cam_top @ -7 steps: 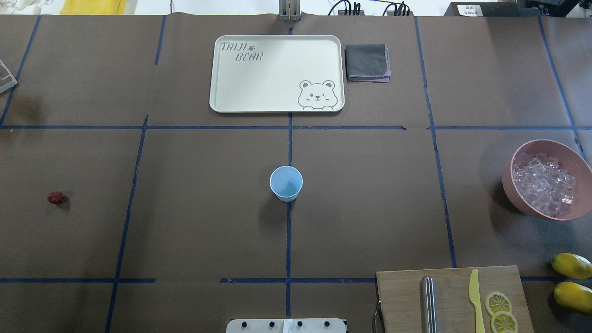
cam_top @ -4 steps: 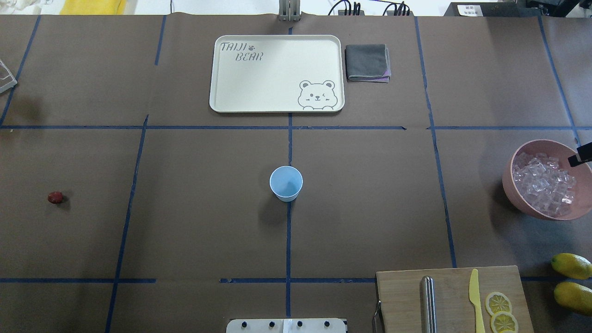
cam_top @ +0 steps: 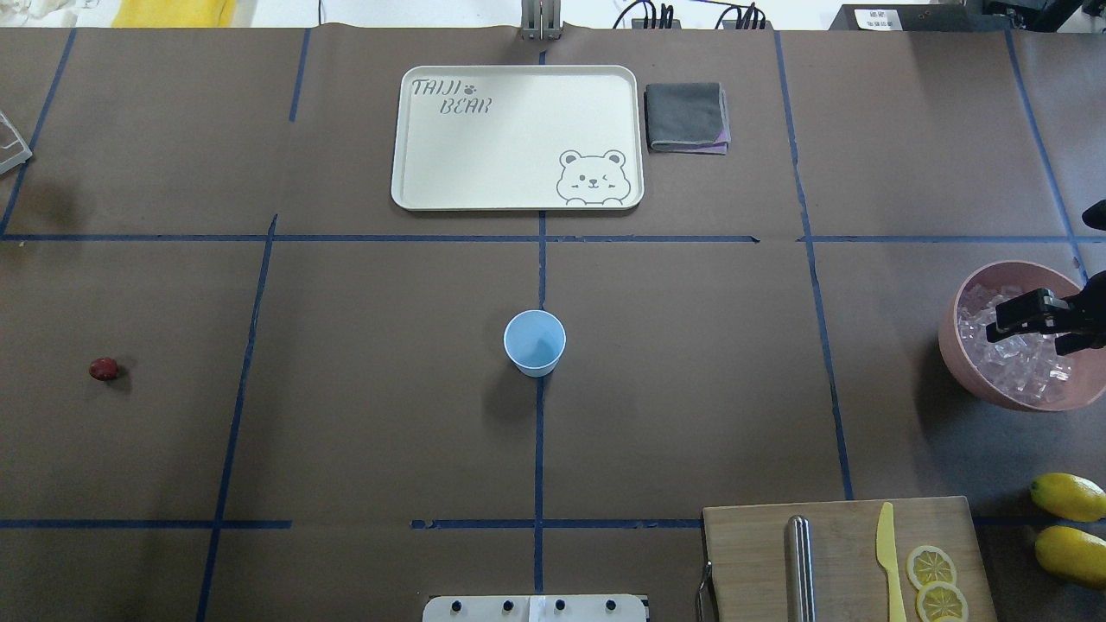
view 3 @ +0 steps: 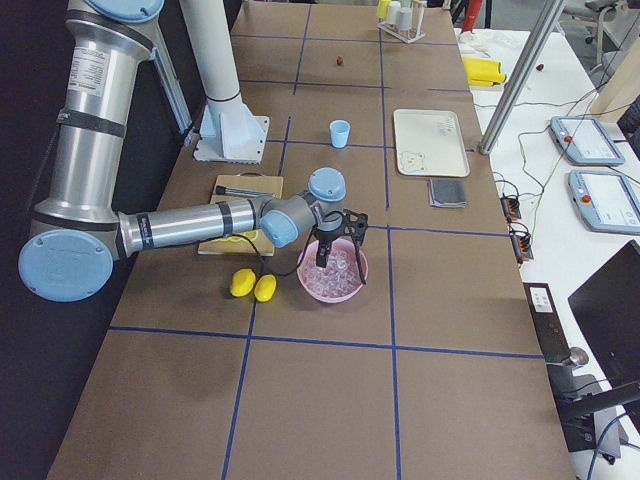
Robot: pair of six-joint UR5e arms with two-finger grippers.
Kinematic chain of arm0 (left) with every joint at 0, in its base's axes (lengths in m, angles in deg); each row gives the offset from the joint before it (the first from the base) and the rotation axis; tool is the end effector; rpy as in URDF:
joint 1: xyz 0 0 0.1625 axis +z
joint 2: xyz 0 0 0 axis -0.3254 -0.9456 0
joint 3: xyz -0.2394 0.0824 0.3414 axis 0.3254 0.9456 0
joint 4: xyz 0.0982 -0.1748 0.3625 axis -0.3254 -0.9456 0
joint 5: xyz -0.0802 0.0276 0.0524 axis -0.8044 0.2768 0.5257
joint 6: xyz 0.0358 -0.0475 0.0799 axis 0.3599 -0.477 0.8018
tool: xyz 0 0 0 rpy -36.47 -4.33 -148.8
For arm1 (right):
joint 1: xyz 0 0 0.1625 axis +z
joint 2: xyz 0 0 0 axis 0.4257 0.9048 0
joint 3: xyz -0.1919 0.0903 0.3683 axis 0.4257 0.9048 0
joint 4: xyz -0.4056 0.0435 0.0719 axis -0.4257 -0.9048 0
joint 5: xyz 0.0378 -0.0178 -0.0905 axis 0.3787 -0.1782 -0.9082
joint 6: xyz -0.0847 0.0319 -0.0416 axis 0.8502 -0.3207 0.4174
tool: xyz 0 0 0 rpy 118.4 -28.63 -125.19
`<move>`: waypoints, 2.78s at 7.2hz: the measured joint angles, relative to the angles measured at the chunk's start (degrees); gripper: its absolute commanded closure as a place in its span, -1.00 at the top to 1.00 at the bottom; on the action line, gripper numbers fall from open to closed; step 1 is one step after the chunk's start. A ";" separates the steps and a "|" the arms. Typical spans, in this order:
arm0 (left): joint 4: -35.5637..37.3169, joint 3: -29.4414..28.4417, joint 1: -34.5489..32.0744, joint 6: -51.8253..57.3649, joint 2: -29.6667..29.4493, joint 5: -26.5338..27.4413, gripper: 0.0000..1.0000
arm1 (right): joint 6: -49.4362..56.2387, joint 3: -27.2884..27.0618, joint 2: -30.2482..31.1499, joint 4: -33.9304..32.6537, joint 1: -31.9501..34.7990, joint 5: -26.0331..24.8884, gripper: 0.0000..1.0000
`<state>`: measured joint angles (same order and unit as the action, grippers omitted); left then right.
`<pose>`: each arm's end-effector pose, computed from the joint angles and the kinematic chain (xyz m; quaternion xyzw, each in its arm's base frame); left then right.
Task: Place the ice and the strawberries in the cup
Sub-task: 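Lower the right gripper into the bowl and grasp ice cubes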
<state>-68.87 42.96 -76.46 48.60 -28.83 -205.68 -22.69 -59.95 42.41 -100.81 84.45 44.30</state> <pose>-0.1026 -0.4157 0.6375 0.0007 0.3883 0.0348 0.9209 -0.1565 -0.3982 0.5427 -0.0296 -0.4163 0.0800 0.9052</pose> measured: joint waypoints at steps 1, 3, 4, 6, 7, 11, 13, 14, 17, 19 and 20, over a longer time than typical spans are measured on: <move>-0.02 -0.01 0.00 -0.02 0.00 0.01 1.00 | -0.87 0.17 -0.04 0.17 -0.67 -0.30 0.72; -0.08 -0.02 0.00 0.02 0.00 0.01 1.00 | -1.41 0.39 -0.11 0.11 -1.75 -1.58 0.68; -0.09 -0.02 0.00 0.04 0.00 0.01 1.00 | -1.48 0.56 -0.08 0.01 -2.15 -2.25 0.66; -0.09 -0.01 0.04 0.05 0.00 0.01 1.00 | -1.48 1.10 -0.01 -0.11 -2.35 -3.25 0.51; -0.09 0.06 0.03 0.06 0.00 0.01 1.00 | -1.50 1.28 -0.01 -0.14 -2.37 -3.63 0.46; -0.09 0.31 0.00 0.06 0.00 0.07 1.00 | -1.52 1.52 -0.21 -0.15 -2.61 -4.02 0.35; -0.09 0.45 0.00 0.06 0.00 0.10 1.00 | -1.47 1.54 -0.31 -0.15 -2.70 -4.66 0.36; -0.09 0.53 0.00 0.06 0.00 0.12 1.00 | -1.45 1.55 -0.33 -0.13 -2.72 -4.91 0.35; -0.09 0.70 0.00 0.06 0.00 0.24 1.00 | -1.44 1.59 -0.40 -0.07 -2.74 -5.10 0.34; -0.09 0.81 0.00 0.05 0.00 0.27 1.00 | -1.36 1.60 -0.42 -0.02 -2.88 -5.21 0.31; -0.09 0.84 0.00 0.06 0.00 0.30 1.00 | -1.30 1.56 -0.43 0.05 -3.06 -5.46 0.17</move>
<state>-68.96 43.80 -76.46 48.66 -28.83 -205.39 -24.00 -58.39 41.98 -100.76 81.39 38.84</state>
